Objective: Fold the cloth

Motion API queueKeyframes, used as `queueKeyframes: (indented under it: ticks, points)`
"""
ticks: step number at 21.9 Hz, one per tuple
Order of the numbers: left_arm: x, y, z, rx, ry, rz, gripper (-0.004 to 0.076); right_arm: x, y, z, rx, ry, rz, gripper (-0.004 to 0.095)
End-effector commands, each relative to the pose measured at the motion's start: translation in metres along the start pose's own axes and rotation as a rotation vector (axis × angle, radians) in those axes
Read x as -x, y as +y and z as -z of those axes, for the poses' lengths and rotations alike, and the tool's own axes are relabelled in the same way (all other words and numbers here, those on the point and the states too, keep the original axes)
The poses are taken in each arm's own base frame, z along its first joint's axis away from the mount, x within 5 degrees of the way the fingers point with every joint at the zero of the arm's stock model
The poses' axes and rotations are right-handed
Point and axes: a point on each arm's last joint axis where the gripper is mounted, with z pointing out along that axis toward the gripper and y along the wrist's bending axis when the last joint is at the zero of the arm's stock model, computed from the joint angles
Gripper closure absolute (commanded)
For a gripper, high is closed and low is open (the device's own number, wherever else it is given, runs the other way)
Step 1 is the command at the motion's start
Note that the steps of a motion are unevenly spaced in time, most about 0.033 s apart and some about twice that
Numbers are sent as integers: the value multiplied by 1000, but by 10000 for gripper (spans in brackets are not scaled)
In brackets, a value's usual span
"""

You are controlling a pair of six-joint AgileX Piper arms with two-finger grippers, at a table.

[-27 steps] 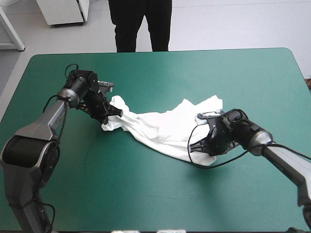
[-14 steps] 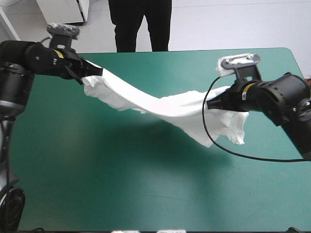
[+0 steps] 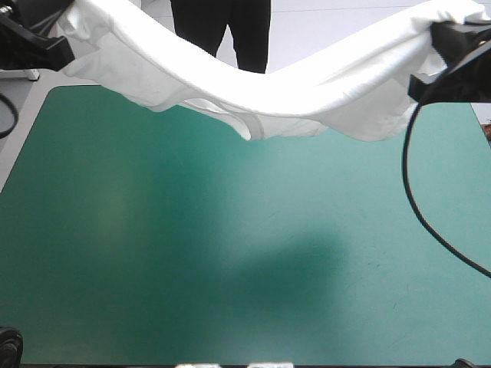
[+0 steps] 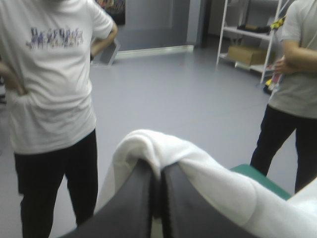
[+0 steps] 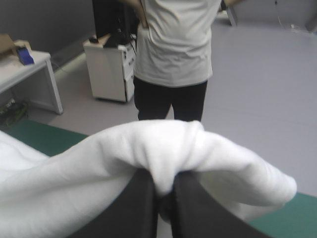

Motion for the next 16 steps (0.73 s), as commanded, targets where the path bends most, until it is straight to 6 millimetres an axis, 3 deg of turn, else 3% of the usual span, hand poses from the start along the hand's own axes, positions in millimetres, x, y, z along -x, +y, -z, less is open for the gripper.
queueKeyframes:
  ticks: [1,4,10,16]
  points:
    - [25,-15,33,-56,-217,-18,734,23,-3,34,23,-205,0,925]
    - [25,-17,37,-63,-202,-25,734,18,-2,39,42,-144,-10,925]
    - [-1,-12,24,-47,33,25,734,-9,15,12,182,49,-97,925]
    - [-57,-8,11,-57,298,94,734,-46,23,-3,232,220,-152,925]
